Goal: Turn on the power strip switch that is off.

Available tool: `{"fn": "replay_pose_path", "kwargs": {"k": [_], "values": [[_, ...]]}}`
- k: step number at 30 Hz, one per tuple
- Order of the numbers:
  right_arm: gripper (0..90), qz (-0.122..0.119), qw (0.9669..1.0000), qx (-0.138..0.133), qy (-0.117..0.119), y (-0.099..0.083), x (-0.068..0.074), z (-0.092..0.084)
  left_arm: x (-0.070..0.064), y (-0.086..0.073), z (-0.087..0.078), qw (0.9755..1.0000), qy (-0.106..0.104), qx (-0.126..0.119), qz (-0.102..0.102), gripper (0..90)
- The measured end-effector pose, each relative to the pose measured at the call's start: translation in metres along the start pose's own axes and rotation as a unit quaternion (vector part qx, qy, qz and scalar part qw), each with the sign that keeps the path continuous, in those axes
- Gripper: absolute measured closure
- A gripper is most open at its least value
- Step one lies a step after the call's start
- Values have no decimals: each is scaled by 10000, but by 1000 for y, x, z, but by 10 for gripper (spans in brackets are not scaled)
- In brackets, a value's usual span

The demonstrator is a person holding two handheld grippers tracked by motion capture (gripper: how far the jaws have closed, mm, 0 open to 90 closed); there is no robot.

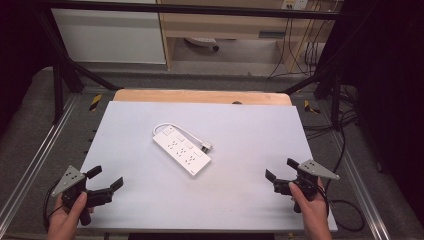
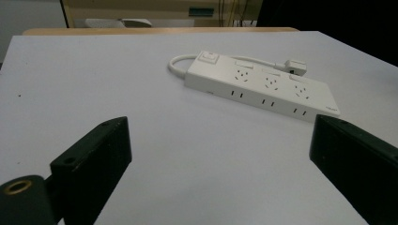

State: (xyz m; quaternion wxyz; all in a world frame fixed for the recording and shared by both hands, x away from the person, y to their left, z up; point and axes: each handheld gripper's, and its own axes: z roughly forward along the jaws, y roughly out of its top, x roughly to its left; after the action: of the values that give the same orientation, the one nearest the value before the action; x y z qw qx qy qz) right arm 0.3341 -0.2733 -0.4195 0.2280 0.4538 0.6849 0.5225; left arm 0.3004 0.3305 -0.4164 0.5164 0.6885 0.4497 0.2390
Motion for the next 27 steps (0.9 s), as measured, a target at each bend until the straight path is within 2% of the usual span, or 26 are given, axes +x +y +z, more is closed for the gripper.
{"fn": "replay_pose_path", "kwargs": {"k": [4, 7, 13, 27], "values": [[24, 45, 9999, -90, 60, 4, 5, -2, 0, 0, 0, 10000, 5, -9, -22, 60], [24, 48, 9995, -271, 123, 11, 8, -5, 1, 0, 0, 10000, 24, -21, -30, 60], [27, 12, 9986, -514, 88, 24, 10, -10, 0, 0, 0, 10000, 19, 9, -3, 60], [20, -136, 9995, -272, 131, 43, 13, 5, -1, 0, 0, 10000, -5, 44, 35, 57]]}}
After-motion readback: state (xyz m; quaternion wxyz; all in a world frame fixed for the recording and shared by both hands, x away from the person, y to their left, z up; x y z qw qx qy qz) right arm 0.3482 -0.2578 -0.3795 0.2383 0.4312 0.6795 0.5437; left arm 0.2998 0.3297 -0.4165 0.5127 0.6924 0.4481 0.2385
